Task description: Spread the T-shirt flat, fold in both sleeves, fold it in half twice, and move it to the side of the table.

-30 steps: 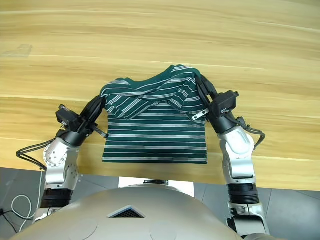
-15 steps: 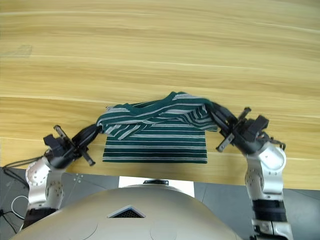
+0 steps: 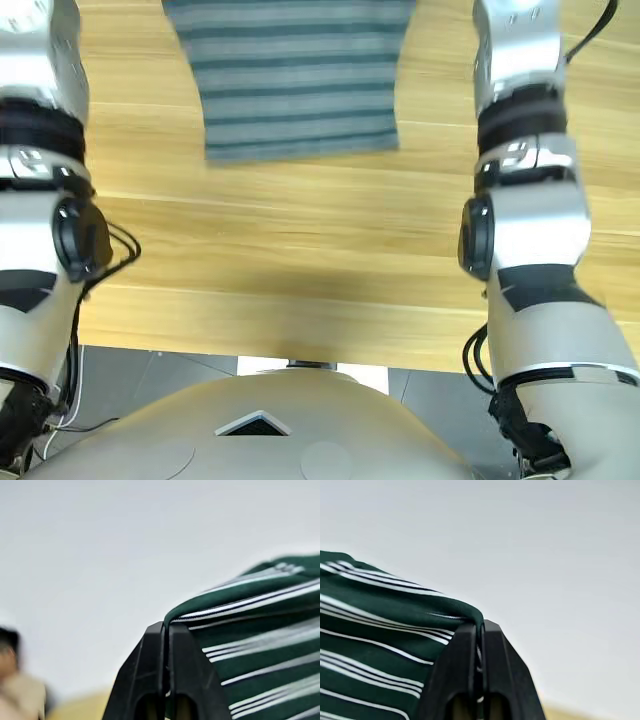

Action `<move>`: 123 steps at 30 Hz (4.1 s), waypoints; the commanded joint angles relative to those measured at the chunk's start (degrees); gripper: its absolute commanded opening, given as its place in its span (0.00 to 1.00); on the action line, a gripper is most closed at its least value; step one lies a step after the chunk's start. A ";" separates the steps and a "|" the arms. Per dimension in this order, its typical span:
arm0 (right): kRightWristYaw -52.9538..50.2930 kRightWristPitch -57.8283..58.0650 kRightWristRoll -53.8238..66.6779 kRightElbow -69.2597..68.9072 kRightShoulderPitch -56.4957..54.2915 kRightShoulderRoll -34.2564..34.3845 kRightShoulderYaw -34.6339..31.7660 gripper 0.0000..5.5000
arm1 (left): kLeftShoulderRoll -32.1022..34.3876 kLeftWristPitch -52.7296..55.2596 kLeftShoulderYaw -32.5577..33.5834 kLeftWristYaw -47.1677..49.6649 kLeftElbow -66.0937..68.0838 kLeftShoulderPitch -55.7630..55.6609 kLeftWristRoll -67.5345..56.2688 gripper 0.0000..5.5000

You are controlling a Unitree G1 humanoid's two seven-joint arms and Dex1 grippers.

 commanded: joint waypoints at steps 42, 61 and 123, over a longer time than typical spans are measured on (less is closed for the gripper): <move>64.06 -14.18 18.35 -51.30 97.69 -26.22 0.16 0.44 | 13.04 -17.76 -5.65 -32.83 -48.24 104.71 -14.85 0.40; 64.92 1.12 14.13 -49.34 74.53 -10.63 7.52 0.58 | 5.52 15.96 -6.21 -21.45 -55.69 74.99 -12.21 0.66; 35.60 24.68 -6.36 -41.69 61.59 3.63 13.27 0.58 | -8.83 39.62 -5.34 -5.63 -60.62 80.37 -14.01 0.66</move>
